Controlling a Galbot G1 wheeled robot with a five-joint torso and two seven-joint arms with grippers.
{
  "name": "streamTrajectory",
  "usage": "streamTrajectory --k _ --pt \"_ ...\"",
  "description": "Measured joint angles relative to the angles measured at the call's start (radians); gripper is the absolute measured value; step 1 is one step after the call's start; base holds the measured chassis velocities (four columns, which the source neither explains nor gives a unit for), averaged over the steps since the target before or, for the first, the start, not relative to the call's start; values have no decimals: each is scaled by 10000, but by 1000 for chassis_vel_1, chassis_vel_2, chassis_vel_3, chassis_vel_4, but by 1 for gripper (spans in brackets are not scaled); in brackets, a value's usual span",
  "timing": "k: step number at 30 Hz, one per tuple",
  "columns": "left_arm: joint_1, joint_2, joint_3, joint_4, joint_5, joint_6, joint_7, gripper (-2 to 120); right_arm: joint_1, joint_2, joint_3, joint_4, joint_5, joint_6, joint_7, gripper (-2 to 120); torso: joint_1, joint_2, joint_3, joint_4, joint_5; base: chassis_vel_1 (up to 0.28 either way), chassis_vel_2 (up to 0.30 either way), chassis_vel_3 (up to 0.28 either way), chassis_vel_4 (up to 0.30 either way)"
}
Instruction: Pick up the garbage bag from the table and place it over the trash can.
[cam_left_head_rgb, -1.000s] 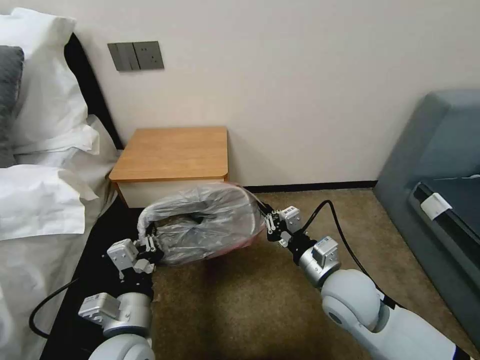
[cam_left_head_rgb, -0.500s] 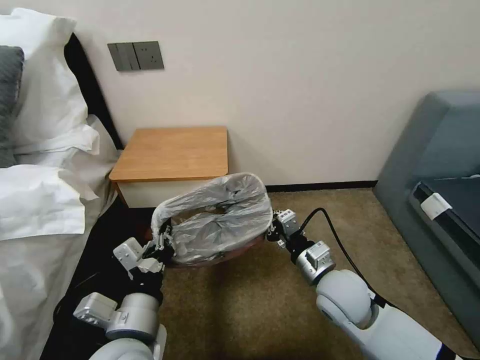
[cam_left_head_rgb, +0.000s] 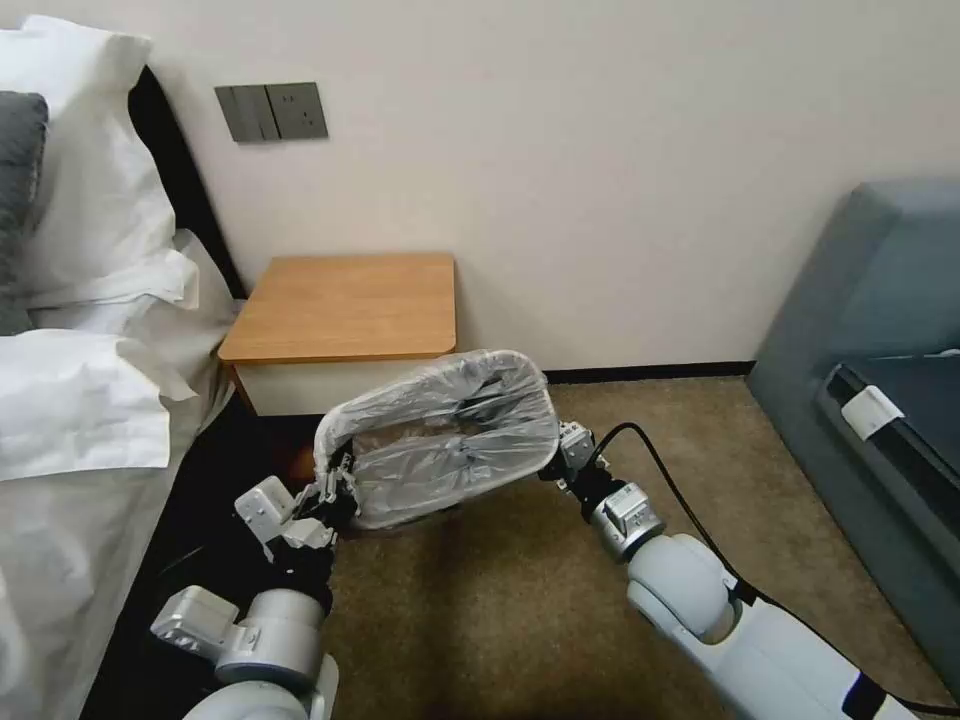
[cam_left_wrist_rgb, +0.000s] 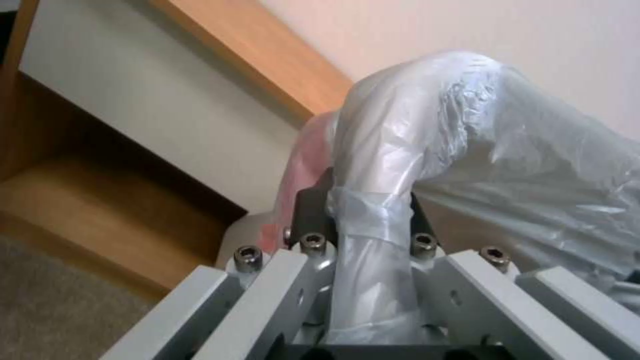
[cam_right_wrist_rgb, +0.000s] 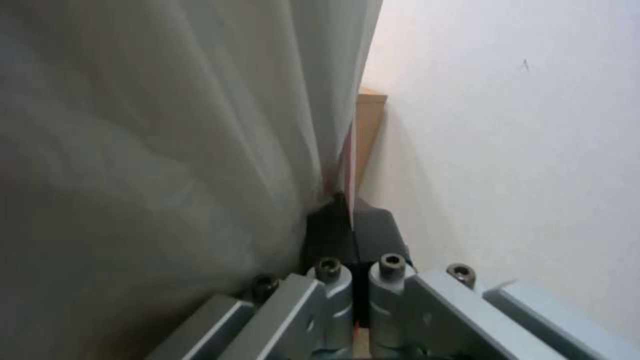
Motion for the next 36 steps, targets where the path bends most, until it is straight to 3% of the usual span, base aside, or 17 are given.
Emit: streamTrajectory --k 9,15,25,29,36 --pt "-261 26 -553 250 247 210 -420 6 -898 -399 247 1002 -426 180 -196 28 0 0 0 -1 -1 0 0 0 0" --pt "-373 23 -592 349 288 374 -787 5 -1843 -724 949 1865 -972 405 -587 53 0 0 -1 0 -2 0 0 0 0" --pt "-556 65 -615 392 170 548 -1001 5 -3161 -1127 2117 2306 -1026 990 -1186 90 0 0 0 -2 1 0 0 0 0" --pt "-542 64 -581 352 57 559 -1002 3 -3194 -1019 2318 2113 -1161 1170 -1057 99 0 0 0 -3 -1 0 0 0 0" --pt "-476 60 -575 224 44 584 -1006 3 -2921 -650 2444 2039 -1736 1301 -842 100 -1 0 0 0 1 0 0 0 0"
